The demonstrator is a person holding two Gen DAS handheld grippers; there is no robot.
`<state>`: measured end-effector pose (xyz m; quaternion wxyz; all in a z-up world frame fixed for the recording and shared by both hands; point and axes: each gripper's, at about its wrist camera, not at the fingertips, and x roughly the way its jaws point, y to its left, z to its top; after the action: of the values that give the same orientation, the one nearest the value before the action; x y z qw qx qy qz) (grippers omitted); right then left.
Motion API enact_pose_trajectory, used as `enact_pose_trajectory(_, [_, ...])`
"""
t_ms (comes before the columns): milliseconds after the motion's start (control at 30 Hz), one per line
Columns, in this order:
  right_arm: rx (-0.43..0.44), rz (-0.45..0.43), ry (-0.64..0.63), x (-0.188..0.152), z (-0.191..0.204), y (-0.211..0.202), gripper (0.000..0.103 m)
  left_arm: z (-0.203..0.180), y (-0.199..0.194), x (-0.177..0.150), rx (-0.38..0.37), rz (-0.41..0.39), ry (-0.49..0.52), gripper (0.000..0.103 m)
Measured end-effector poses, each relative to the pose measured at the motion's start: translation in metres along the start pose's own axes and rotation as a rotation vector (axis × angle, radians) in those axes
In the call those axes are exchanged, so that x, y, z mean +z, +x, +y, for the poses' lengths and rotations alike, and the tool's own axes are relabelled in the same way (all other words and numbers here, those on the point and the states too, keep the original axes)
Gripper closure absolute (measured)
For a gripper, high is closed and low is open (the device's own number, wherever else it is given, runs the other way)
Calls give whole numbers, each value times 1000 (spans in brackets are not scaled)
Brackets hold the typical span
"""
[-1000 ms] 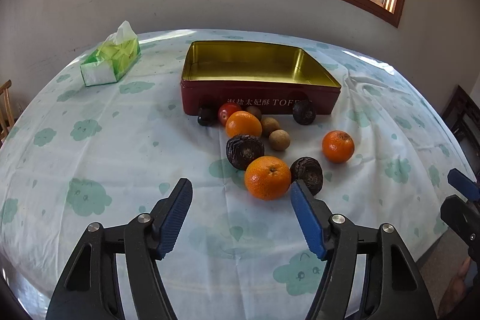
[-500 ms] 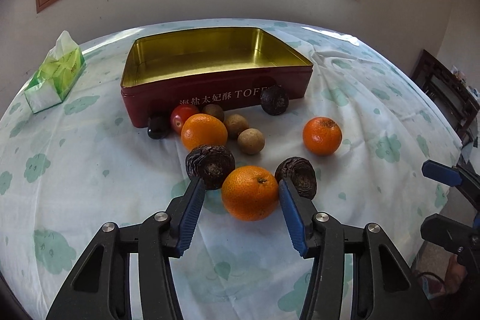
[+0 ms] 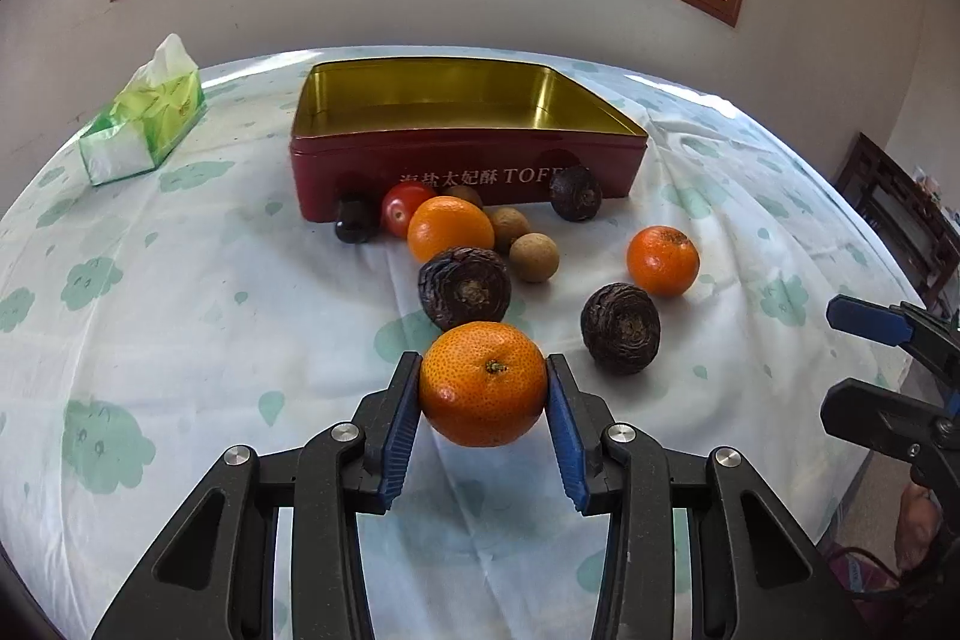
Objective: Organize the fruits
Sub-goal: 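Grasp the large orange with the left tool while the right tool grasps a dark brown fruit, then carry both fruits over the red tin and open both tools to drop them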
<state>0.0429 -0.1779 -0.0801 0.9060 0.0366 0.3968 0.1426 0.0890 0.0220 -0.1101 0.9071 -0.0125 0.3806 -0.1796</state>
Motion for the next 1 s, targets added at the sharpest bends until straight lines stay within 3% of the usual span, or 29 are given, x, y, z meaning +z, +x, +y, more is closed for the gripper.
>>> enact_pose_trajectory(67, [13,-2,-44,8,7,7,3,10,-12,-2,18,-12,-44,62])
enact_pose_trajectory(133, [52,10,-79,15,16,18,12,19,-25,-4,40,-33,-75,62])
enact_pose_trajectory(200, [95,39,-115,18,24,32,31,24,-36,-5,59,-48,-89,62])
enact_pose_trajectory(267, [94,77,-119,19,28,48,37,27,-44,-6,77,-59,-96,62])
enact_pose_trajectory(533, [64,112,-145,29,35,81,41,24,-60,-7,82,-80,-95,61])
enact_pose_trajectory(600, [49,150,-171,28,39,92,69,20,-62,-7,88,-86,-84,61])
enact_pose_trajectory(733, [81,146,-137,22,39,85,70,13,-68,-4,88,-102,-69,61])
enact_pose_trajectory(833, [145,72,-98,20,41,55,70,8,-75,1,92,-124,-54,61])
enact_pose_trajectory(1000, [169,-17,-83,24,42,14,70,-3,-87,12,101,-168,-37,61])
